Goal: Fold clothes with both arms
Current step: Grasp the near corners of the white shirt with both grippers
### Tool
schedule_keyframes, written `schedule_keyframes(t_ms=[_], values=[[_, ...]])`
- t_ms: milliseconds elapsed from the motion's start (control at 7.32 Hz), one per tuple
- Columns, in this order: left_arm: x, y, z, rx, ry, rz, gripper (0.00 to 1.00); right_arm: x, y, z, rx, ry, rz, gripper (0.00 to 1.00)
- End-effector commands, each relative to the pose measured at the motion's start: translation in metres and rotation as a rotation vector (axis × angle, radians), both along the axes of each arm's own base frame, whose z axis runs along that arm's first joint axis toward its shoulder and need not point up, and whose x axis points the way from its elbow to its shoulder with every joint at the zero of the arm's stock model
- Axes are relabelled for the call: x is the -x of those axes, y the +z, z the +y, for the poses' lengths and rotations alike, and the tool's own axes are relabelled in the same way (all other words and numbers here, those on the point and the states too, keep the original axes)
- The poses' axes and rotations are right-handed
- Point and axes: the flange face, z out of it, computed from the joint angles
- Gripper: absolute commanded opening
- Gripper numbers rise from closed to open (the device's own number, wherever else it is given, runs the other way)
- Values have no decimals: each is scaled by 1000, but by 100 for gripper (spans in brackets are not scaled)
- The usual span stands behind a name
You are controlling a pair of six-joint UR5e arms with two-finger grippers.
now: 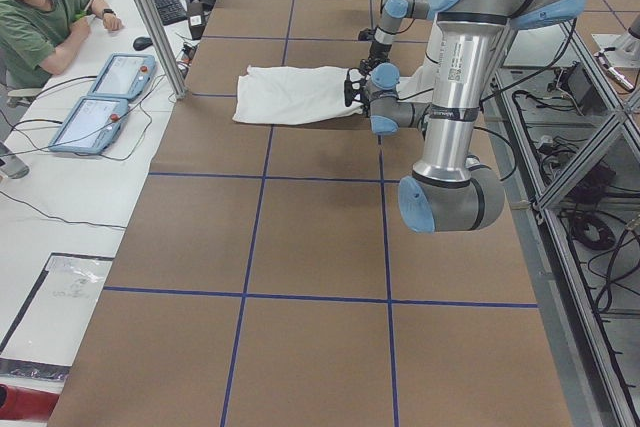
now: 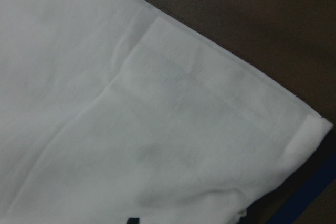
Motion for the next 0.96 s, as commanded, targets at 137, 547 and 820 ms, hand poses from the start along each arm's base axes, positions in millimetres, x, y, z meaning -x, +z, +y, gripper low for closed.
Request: schedule_keyframes(t_ms=[137,547,820], values=[[0,-1,0,0,1,1,0,-1,-4,-1,23,19,-15,0],[6,-7,0,-4,4,16,0,-20,-24,-2,17,1,0,0],[26,-25,5,-12,6,51,0,-46,-47,4,36,-32,10,0]])
